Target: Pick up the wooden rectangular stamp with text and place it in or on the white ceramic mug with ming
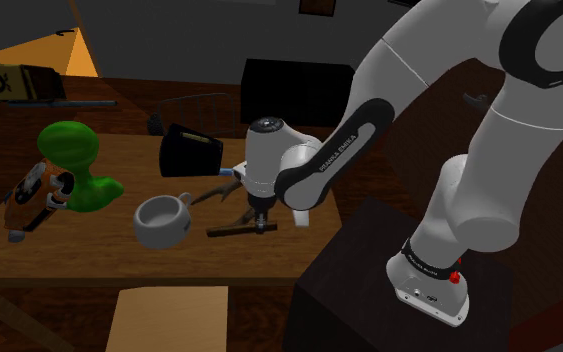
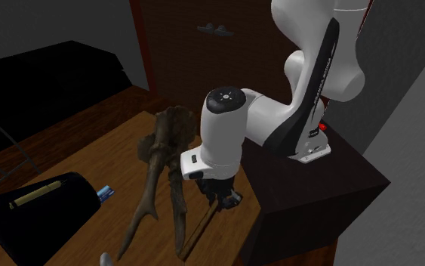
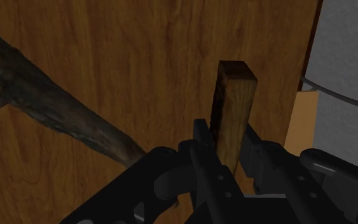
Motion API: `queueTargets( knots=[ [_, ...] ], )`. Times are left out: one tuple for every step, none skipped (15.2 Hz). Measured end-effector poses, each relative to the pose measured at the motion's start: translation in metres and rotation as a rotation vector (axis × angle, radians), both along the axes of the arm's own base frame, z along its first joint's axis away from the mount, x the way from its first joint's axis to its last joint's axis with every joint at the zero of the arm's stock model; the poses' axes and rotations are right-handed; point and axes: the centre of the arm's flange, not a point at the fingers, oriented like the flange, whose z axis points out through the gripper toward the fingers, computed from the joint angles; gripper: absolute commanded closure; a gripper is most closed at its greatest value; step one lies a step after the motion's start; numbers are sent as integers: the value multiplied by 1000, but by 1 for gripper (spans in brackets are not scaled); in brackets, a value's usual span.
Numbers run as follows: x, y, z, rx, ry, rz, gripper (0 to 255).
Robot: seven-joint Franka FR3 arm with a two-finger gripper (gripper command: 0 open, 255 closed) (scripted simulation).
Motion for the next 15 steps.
queueTargets(
  knots=[
    [0, 1, 6, 0, 0, 0, 255],
    [0, 1, 10, 0, 0, 0, 255],
    [0, 1, 16, 0, 0, 0, 255],
    [0, 0, 20, 0, 0, 0, 255],
    [1, 0, 25, 0, 0, 0, 255],
    [1, 1, 30, 0, 0, 0, 255],
    [0, 1, 35, 0, 0, 0, 255],
    [1, 0, 41, 0, 0, 0, 255],
    [0, 0, 46, 0, 0, 0, 255],
    [1, 0, 52, 0, 0, 0, 255],
    [1, 0, 58, 0, 0, 0, 255],
    [1, 0, 63, 0, 0, 0, 255],
    [0, 1, 68, 0, 0, 0, 255],
    [0, 1, 73, 0, 0, 0, 255],
    [5, 4, 74, 0, 0, 0, 255]
  ],
)
